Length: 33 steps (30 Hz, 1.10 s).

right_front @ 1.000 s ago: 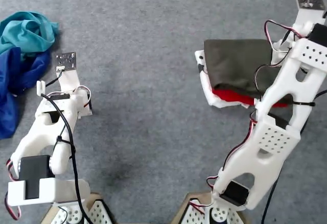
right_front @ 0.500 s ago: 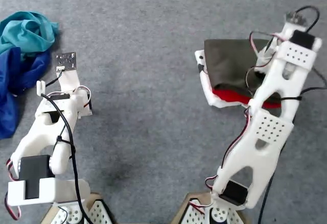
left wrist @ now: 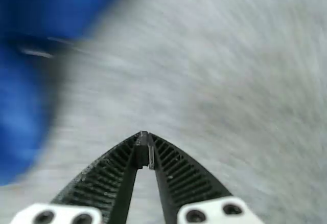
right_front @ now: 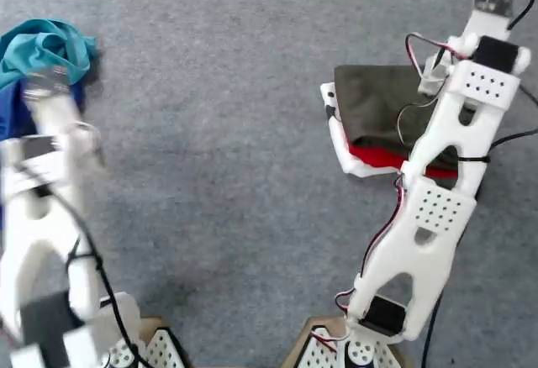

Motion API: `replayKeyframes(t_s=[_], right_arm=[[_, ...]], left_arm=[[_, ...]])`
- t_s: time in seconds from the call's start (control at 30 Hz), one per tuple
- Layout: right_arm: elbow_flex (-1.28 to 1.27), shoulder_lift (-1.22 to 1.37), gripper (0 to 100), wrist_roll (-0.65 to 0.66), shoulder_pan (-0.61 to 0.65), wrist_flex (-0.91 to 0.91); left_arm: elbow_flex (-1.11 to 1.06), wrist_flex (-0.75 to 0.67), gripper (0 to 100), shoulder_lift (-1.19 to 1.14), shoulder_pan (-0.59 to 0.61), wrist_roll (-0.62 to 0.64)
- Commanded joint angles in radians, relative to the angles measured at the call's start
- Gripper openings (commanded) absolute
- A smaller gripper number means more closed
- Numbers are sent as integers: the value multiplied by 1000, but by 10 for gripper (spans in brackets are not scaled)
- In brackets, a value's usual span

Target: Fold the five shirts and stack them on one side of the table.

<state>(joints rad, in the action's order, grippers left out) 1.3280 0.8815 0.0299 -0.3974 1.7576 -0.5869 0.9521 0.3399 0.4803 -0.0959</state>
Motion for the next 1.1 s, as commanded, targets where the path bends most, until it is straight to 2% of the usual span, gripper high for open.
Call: replayKeyframes(t_s=[0.0,0.07,0.2,0.37,0.53,0.7,0.77,0.93,1.07], right_arm=[[-10,-170,18,-6,14,9],[-58,-231,18,-6,23,9],[-176,-331,18,-5,46,9],[-303,-427,18,-5,95,9],[-380,-510,18,-5,123,9],[-435,-593,18,-5,115,9],[-467,-633,18,5,115,9],[-576,-760,17,46,117,9],[-670,-865,18,52,104,9]], left_arm=[[151,84,30,123,214,-84],[176,74,44,117,328,-152],[177,14,171,21,495,-215],[186,-34,255,-249,532,-207],[308,-68,220,-522,539,-207],[426,-64,76,-658,535,-207],[441,-9,23,-660,529,-213],[469,241,28,-546,452,-216],[446,393,28,-342,329,-216]])
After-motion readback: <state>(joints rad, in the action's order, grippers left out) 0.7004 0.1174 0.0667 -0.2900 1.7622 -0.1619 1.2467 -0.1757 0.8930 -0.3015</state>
